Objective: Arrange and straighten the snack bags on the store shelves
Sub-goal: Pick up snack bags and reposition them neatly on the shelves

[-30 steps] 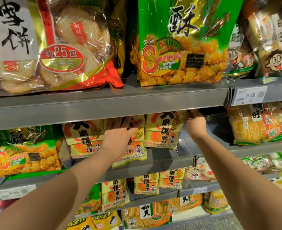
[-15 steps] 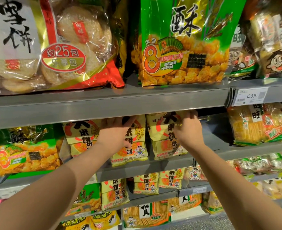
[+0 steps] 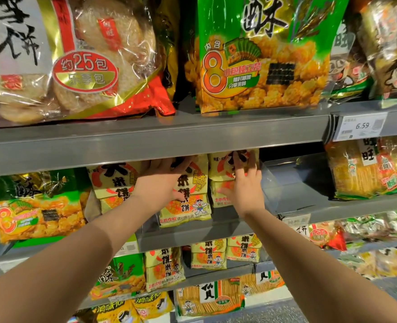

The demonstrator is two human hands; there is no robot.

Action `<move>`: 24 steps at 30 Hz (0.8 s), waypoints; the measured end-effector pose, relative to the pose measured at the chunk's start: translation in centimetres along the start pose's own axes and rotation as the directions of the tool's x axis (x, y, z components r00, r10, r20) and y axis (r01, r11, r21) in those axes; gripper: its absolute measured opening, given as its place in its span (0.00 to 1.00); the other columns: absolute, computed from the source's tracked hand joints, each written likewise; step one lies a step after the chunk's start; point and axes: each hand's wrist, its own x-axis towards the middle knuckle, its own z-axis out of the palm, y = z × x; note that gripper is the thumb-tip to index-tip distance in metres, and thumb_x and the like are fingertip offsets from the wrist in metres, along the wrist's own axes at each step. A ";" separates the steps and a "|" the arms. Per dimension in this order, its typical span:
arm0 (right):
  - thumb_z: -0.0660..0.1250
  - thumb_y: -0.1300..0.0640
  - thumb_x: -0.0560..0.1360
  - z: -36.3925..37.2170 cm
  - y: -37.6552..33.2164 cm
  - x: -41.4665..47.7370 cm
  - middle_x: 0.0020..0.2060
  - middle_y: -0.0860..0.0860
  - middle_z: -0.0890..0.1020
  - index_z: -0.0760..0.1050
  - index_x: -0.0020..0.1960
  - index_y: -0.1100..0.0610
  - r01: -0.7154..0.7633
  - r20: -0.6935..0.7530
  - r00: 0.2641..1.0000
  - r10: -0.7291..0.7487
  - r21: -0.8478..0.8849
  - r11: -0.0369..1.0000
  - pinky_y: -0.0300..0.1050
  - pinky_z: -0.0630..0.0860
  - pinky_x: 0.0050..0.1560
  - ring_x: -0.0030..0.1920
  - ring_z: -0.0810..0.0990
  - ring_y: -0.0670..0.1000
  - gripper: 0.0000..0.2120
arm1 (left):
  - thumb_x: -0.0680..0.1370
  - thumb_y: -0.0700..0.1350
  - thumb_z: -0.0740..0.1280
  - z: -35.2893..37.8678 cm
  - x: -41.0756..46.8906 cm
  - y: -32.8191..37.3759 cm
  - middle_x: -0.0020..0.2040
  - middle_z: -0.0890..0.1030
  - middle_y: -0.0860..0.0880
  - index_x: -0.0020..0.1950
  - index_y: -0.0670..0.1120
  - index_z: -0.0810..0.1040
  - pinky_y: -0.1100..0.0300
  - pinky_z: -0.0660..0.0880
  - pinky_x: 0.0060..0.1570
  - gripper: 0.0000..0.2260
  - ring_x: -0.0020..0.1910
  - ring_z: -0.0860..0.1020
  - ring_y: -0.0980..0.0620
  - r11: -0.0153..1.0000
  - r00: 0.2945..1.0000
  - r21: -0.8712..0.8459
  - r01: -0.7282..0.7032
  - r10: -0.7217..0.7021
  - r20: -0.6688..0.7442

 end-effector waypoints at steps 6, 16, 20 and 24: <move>0.74 0.44 0.66 0.5 0.6 -0.9 0.70 0.64 0.62 0.60 0.70 0.56 0.014 -0.055 0.998 -0.012 0.047 0.999 0.61 0.62 0.69 0.72 0.57 0.64 0.40 | 0.73 0.63 0.62 -0.8 -1.0 0.1 0.45 0.75 0.52 0.75 0.57 0.50 0.59 0.76 0.41 0.35 0.46 0.78 0.52 0.999 1.000 -0.050 -0.001 0.001 0.010; 0.73 0.47 0.69 1.3 0.2 -0.8 0.72 0.64 0.57 0.58 0.69 0.56 -0.058 0.014 0.998 0.060 -0.087 0.995 0.61 0.66 0.67 0.72 0.53 0.68 0.36 | 0.74 0.63 0.61 0.5 -2.7 -0.1 0.54 0.74 0.49 0.75 0.55 0.49 0.54 0.68 0.52 0.35 0.56 0.74 0.48 1.000 0.995 0.023 0.007 -0.004 -0.096; 0.72 0.46 0.70 1.4 0.1 -2.3 0.74 0.64 0.54 0.56 0.72 0.55 -0.037 -0.024 0.999 0.036 -0.043 0.998 0.62 0.59 0.70 0.74 0.52 0.65 0.38 | 0.71 0.64 0.65 1.7 -3.7 0.2 0.59 0.72 0.46 0.75 0.54 0.52 0.49 0.67 0.56 0.38 0.58 0.71 0.46 0.996 0.995 0.089 0.000 0.010 -0.102; 0.70 0.49 0.72 0.6 -0.6 -3.3 0.72 0.61 0.62 0.60 0.72 0.55 0.035 -0.100 0.994 -0.031 0.034 0.999 0.59 0.59 0.71 0.73 0.59 0.61 0.34 | 0.67 0.61 0.71 2.2 -4.0 1.0 0.59 0.75 0.42 0.73 0.50 0.62 0.41 0.68 0.57 0.39 0.58 0.74 0.42 0.999 0.973 0.022 -0.034 0.038 -0.227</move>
